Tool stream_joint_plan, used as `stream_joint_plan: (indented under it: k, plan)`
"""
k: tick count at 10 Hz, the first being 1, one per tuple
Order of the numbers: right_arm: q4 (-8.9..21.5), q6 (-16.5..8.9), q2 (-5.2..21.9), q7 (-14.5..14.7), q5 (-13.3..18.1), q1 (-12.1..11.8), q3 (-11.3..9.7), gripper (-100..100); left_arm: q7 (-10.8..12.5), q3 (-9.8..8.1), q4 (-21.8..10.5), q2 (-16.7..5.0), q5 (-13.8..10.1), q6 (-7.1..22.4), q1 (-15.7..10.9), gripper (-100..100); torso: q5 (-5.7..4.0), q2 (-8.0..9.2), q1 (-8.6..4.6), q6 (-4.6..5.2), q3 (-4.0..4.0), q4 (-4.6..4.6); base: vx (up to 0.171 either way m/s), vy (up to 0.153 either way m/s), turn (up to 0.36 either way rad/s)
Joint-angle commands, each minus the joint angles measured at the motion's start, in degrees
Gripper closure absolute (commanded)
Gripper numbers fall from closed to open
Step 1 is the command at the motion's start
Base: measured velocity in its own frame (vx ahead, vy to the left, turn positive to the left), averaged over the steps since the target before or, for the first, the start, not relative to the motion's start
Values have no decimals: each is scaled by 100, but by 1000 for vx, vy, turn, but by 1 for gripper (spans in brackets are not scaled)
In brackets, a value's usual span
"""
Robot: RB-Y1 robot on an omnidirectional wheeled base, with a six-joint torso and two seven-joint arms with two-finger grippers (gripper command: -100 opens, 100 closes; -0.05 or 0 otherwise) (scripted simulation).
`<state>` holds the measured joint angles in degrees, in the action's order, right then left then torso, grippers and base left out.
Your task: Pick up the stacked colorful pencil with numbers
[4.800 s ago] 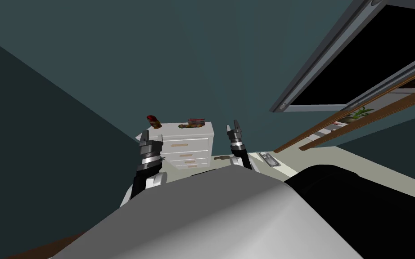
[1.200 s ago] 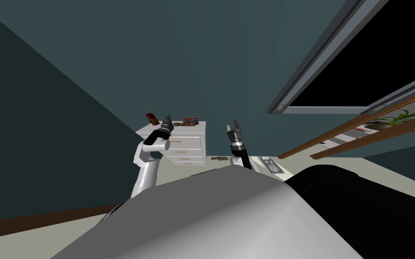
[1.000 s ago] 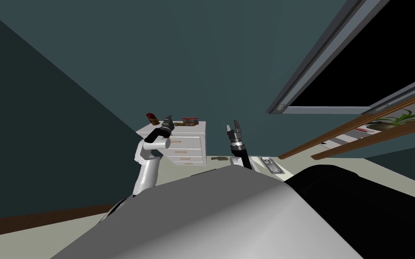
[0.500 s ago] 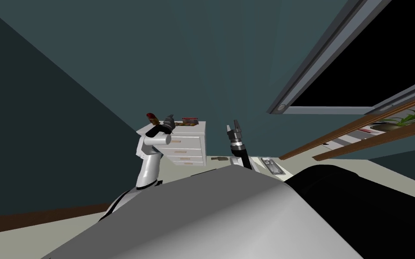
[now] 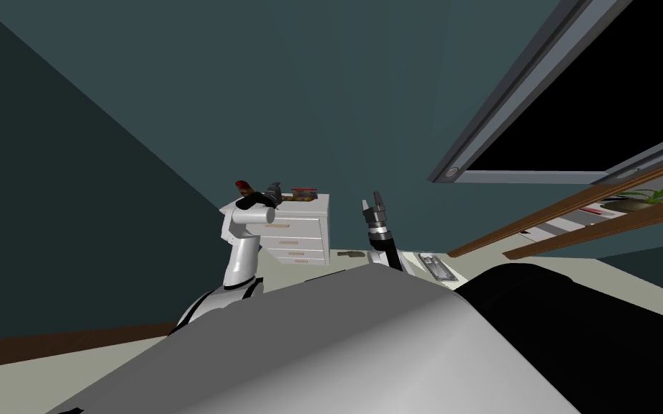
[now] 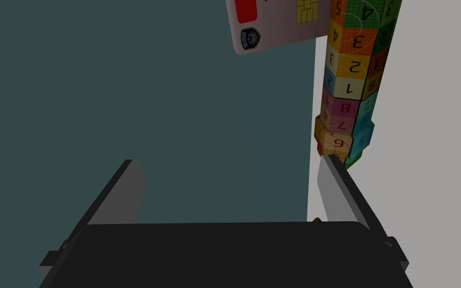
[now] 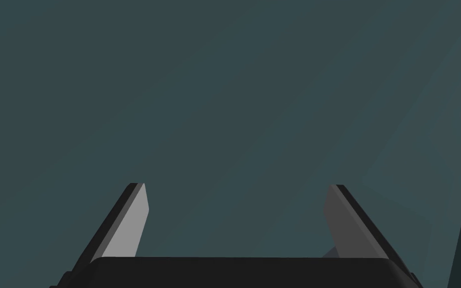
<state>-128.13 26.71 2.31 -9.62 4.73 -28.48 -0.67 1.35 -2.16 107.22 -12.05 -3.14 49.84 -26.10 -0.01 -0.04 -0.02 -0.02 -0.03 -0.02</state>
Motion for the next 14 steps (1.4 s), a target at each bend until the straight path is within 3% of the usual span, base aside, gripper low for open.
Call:
stream_joint_plan:
  k: [1,2,4,5,7,8,9,10,12,13,14]
  plan:
    - [0,0,0,0,0,0,0,0,-1,-3,-38,3,-5,192,-70,-100,0,0,0,0,0,0,0,0,0]
    - [0,0,0,0,0,0,0,0,-10,-22,-213,30,-50,412,-336,-100,0,1,1,0,1,0,7,-1,38]
    - [0,0,0,0,0,0,0,0,-10,-22,-213,30,-50,611,-375,-100,1,-1,2,0,-1,0,4,-1,8]
    - [0,0,0,0,0,0,0,0,-16,-40,-393,56,-97,847,-642,-100,1,0,3,-1,0,0,9,2,36]
    - [0,0,0,0,0,0,0,0,-16,-40,-393,56,-97,1019,-674,-100,1,-2,4,0,-1,-1,10,2,6]
    - [0,0,0,0,0,0,0,0,-21,-58,-578,80,-145,1255,-940,-100,1,0,4,-1,-1,-1,15,6,38]
    - [0,0,0,0,0,0,0,0,-21,-58,-578,80,-145,1390,-964,-100,1,-4,5,-1,-2,-1,16,5,12]
    - [0,0,0,0,0,0,0,0,-23,-76,-766,104,-195,1551,-1200,-100,1,-3,5,-1,-2,-1,20,11,25]
    - [0,0,0,0,0,0,0,0,-23,-76,-766,104,-195,1799,-1243,-100,2,-6,7,-1,-4,-2,16,8,4]
    - [0,0,0,0,0,0,0,0,-24,-93,-957,125,-246,2015,-1512,-100,2,-2,6,-1,-2,-1,17,14,30]
    - [0,0,0,0,0,0,0,0,-24,-93,-957,125,-246,2168,-1512,-100,2,-4,8,-1,-2,-1,20,15,10]
